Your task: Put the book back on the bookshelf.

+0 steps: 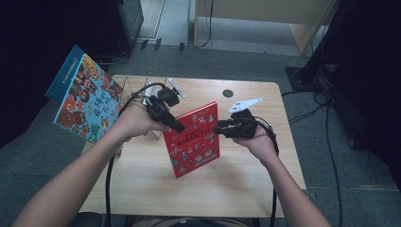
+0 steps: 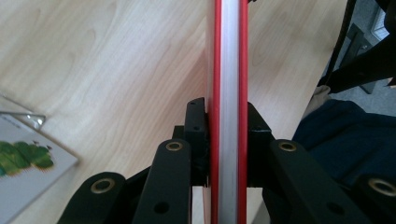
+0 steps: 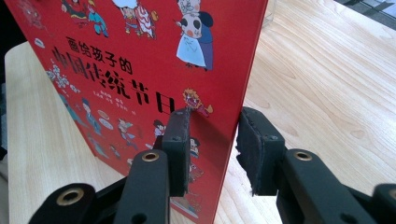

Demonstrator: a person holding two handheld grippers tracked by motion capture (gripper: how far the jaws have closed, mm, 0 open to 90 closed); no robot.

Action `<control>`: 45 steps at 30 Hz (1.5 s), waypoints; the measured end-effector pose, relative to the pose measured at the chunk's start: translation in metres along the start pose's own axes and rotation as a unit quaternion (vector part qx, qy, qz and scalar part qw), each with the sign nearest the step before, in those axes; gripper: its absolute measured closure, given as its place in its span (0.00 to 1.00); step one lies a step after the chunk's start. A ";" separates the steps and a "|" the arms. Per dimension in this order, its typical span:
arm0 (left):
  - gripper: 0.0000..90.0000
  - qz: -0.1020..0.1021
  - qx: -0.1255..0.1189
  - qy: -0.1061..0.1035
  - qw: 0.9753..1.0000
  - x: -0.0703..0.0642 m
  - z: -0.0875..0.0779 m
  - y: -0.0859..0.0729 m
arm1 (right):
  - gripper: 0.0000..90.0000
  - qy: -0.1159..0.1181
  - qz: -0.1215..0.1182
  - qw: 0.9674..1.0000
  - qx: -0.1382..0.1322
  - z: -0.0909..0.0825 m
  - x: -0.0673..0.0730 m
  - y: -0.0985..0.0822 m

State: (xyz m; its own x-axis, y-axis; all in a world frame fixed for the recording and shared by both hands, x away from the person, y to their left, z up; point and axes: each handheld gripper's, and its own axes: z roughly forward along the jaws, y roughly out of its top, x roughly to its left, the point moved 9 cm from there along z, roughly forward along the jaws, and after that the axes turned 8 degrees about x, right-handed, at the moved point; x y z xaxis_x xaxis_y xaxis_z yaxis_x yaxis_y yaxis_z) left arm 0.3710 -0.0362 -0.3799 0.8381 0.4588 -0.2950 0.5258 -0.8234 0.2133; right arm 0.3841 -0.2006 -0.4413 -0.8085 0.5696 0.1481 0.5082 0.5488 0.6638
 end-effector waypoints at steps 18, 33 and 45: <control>0.86 -0.011 0.071 -0.010 0.997 0.000 0.005 0.013 | 0.72 -0.002 -0.006 1.000 0.000 0.002 0.001 0.005; 0.88 -0.040 0.095 -0.046 0.994 0.005 0.010 0.013 | 0.57 0.006 -0.023 1.000 -0.010 0.014 0.008 0.007; 0.88 -0.063 0.087 -0.054 0.993 0.014 -0.007 0.008 | 0.48 0.001 -0.028 0.999 -0.045 0.024 0.005 -0.016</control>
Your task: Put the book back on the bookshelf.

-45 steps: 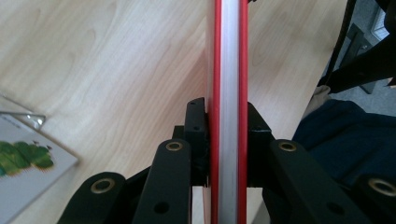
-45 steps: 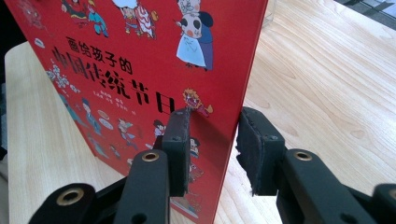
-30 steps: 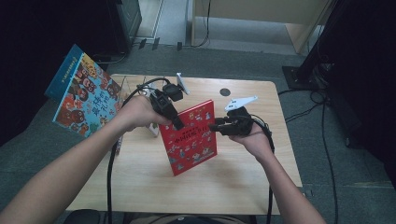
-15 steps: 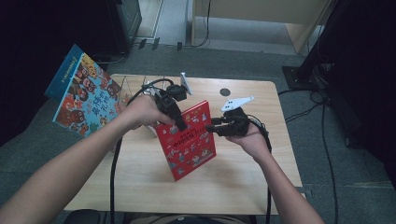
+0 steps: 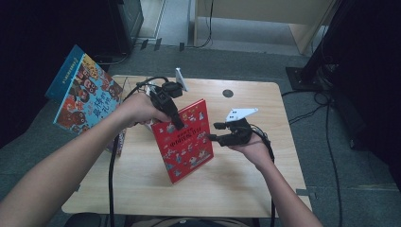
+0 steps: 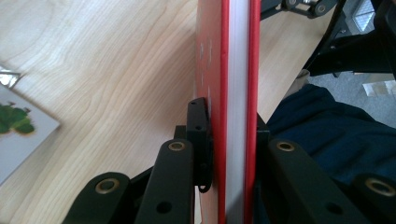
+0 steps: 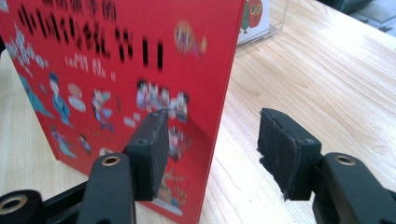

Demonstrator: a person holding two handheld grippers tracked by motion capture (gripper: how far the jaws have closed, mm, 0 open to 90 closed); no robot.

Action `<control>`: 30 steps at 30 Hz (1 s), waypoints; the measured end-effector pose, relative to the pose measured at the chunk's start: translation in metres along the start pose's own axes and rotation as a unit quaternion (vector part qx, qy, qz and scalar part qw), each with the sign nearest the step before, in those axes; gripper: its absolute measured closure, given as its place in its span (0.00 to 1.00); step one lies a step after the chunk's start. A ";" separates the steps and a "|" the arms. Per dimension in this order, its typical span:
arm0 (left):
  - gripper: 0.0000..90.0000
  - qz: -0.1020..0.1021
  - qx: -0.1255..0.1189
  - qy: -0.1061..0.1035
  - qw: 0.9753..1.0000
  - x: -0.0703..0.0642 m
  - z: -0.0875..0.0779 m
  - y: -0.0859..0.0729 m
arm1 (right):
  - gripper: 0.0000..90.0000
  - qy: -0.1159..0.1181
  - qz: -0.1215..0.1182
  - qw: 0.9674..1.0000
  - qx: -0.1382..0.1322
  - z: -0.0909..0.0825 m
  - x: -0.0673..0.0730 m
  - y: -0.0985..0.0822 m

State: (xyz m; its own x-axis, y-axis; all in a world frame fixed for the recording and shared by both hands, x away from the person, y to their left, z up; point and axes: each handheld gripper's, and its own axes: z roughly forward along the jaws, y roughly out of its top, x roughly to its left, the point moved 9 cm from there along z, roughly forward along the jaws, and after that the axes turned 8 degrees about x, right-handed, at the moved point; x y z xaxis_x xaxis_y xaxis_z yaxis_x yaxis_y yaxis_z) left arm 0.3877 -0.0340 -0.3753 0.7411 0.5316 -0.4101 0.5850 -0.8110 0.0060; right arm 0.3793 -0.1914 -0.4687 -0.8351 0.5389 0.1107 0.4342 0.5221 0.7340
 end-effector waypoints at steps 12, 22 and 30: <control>0.88 -0.038 -0.025 -0.016 0.999 0.013 -0.027 -0.006 | 0.45 -0.006 0.022 1.000 0.001 0.010 0.000 -0.043; 0.88 -0.074 -0.045 -0.031 0.996 0.029 -0.049 -0.011 | 0.44 -0.029 0.040 0.998 0.035 0.030 0.004 -0.076; 0.88 -0.107 -0.069 -0.042 0.991 0.044 -0.072 -0.013 | 0.44 -0.063 0.036 0.995 0.073 0.042 0.003 -0.099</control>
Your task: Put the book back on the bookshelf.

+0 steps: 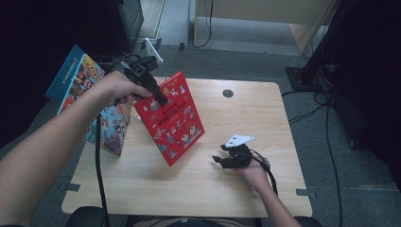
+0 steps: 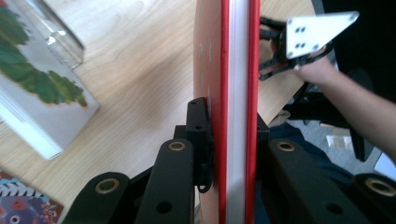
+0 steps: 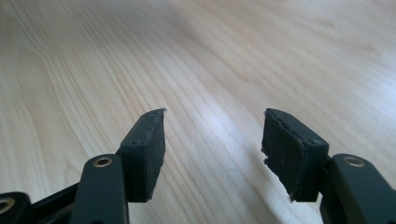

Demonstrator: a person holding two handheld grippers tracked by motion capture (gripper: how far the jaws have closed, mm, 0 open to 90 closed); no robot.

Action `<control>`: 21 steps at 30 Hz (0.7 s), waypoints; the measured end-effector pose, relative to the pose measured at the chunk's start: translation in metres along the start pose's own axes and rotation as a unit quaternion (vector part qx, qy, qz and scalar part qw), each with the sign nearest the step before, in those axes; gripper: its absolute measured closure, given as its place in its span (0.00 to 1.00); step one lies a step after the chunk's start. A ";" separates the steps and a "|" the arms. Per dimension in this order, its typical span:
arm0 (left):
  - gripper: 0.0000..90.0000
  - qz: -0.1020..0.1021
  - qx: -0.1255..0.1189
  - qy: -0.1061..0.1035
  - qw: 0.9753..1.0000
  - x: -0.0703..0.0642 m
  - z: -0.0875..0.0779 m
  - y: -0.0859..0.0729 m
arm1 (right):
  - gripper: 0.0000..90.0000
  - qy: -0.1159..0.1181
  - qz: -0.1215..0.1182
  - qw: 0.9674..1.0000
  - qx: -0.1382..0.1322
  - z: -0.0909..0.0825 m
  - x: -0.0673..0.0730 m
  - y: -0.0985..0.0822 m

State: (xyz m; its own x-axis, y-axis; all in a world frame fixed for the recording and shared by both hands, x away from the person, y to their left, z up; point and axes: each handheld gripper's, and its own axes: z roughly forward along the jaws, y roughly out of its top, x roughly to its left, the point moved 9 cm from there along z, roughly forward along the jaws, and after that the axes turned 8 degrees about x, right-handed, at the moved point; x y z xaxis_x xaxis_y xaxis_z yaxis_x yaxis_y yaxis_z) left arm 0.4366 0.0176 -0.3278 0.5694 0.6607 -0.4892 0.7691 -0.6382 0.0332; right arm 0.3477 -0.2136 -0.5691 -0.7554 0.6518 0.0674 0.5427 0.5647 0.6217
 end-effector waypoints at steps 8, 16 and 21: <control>0.88 -0.032 -0.037 -0.022 0.999 0.018 -0.030 -0.001 | 0.43 -0.025 -0.007 1.000 -0.006 0.008 0.003 -0.007; 0.88 -0.064 -0.071 -0.024 0.995 0.037 -0.066 -0.009 | 0.36 -0.022 -0.009 0.999 -0.022 0.010 0.003 -0.008; 0.88 -0.083 -0.094 -0.023 0.992 0.047 -0.091 -0.017 | 0.36 -0.023 -0.008 0.999 -0.022 0.010 0.003 -0.008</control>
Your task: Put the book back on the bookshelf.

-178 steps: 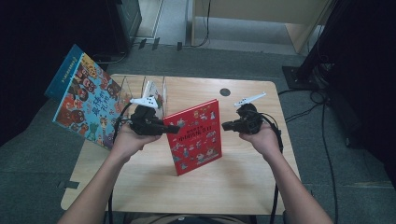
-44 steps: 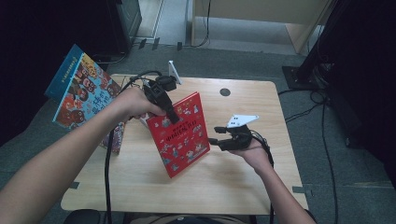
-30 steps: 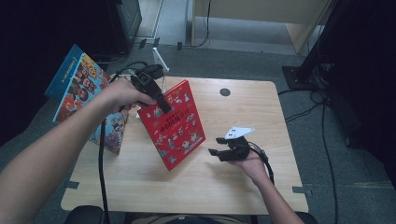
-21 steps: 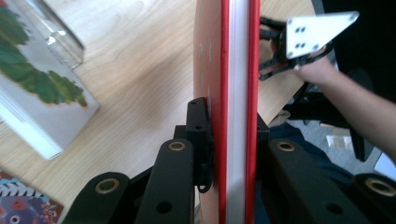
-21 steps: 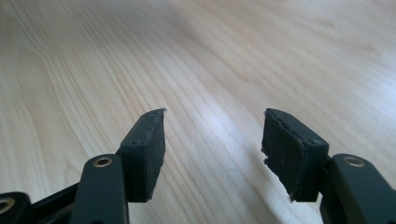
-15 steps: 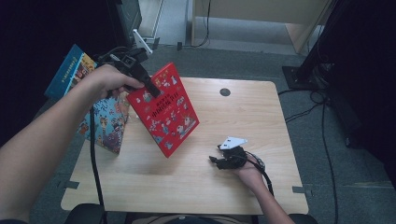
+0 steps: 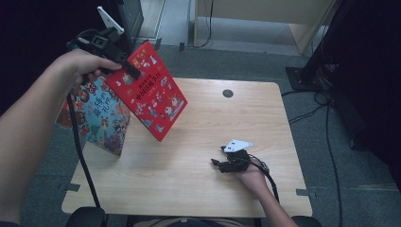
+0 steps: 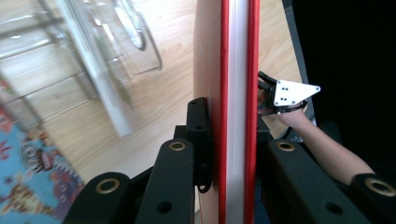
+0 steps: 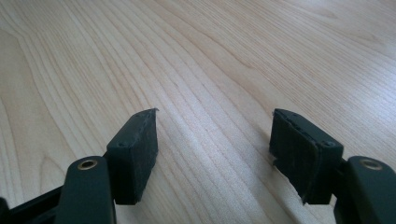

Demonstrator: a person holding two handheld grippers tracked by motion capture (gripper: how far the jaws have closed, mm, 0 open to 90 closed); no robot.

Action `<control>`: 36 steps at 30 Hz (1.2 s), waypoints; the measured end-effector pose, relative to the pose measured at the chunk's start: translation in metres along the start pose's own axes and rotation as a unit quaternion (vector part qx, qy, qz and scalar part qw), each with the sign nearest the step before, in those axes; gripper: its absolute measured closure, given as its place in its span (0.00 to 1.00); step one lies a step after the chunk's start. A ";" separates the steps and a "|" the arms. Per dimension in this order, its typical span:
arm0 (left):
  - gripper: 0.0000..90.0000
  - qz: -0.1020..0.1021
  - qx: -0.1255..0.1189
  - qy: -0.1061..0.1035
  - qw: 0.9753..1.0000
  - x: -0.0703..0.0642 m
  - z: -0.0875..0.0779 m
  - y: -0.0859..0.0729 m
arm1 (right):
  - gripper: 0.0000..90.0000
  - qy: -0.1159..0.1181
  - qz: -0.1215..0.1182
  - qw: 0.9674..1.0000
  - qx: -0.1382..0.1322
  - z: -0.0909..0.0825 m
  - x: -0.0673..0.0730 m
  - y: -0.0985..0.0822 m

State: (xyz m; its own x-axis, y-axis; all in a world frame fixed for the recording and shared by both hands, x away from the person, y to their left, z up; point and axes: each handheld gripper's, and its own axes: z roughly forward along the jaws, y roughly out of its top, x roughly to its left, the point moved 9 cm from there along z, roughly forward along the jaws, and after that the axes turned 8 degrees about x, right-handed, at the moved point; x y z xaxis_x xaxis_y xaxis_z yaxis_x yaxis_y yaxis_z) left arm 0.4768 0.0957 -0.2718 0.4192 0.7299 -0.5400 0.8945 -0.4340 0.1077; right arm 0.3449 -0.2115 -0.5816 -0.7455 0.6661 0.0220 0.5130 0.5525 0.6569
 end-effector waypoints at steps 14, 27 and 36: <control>0.88 -0.062 -0.069 0.014 0.996 0.045 -0.071 -0.021 | 0.36 0.000 0.000 1.000 0.000 0.000 0.000 0.000; 0.88 -0.135 -0.098 0.074 0.983 0.097 -0.082 -0.032 | 0.36 -0.001 0.002 1.000 0.001 0.000 0.000 0.000; 0.88 -0.161 -0.073 0.093 0.980 0.114 -0.048 -0.021 | 0.36 -0.002 0.001 1.000 0.001 0.001 -0.001 0.001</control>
State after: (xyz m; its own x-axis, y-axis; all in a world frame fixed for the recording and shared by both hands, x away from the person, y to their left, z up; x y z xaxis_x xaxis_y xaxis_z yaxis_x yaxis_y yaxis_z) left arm 0.5131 0.2135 -0.2955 0.1201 0.9062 -0.4055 0.9921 -0.0946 0.0822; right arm 0.3460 -0.2111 -0.5816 -0.7429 0.6691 0.0202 0.5151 0.5522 0.6556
